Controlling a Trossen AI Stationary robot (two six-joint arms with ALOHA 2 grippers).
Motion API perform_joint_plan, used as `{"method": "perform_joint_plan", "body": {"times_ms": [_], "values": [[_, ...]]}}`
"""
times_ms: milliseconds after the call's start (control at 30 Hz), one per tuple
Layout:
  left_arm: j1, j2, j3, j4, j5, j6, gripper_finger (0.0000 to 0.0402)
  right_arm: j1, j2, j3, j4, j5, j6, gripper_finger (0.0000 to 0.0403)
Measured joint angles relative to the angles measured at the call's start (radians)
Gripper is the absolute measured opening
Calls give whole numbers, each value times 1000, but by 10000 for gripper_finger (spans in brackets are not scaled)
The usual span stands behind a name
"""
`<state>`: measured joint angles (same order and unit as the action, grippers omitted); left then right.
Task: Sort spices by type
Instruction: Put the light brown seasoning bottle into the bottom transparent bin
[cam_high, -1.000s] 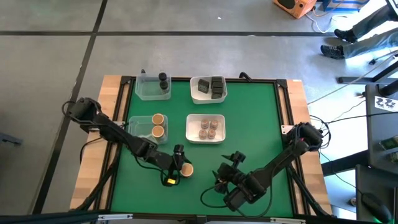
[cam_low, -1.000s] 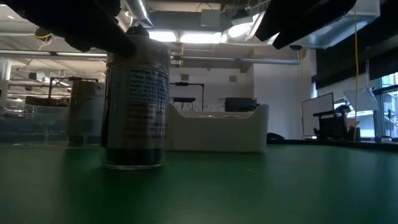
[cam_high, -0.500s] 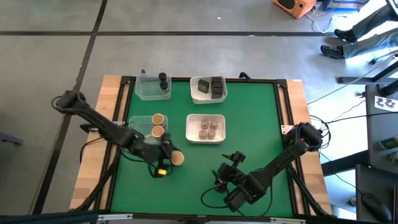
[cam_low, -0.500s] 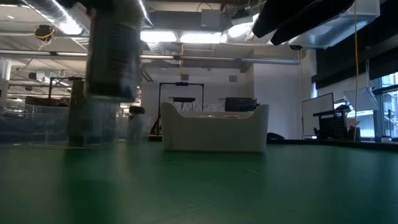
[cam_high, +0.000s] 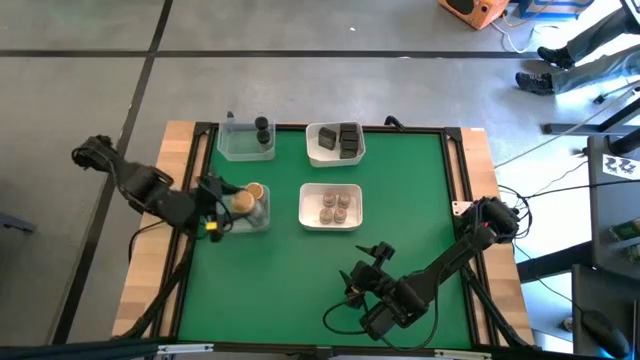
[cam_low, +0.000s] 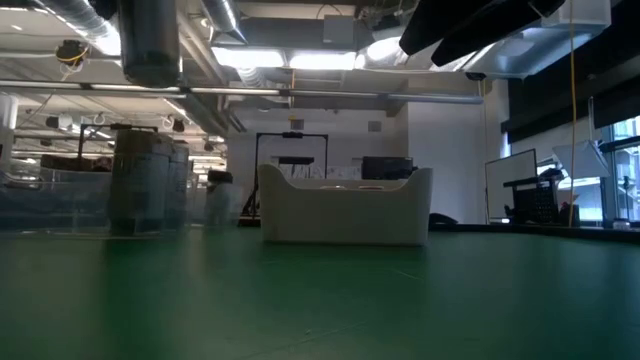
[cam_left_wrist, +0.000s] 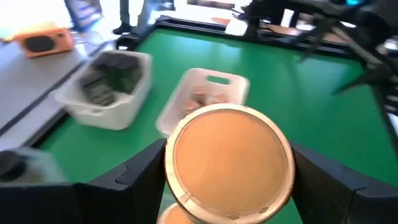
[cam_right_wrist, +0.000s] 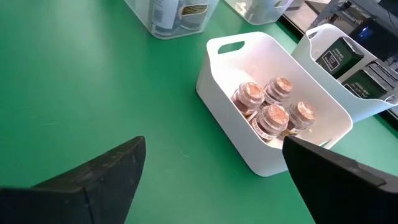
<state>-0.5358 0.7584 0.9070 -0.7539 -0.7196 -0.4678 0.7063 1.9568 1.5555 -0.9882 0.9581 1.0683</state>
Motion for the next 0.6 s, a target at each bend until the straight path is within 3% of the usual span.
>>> {"method": "perform_joint_plan", "body": {"times_ms": [167,367,600], "values": [[2,-70,0,-189,-113,-127,262,0,0,0,0,0,0,376],[2,-80,-7,-458,-192,-391,262,0,0,0,0,4,0,376],[1,-63,-145,-435,-210,-573,262,-7,0,0,0,29,-1,376]]}}
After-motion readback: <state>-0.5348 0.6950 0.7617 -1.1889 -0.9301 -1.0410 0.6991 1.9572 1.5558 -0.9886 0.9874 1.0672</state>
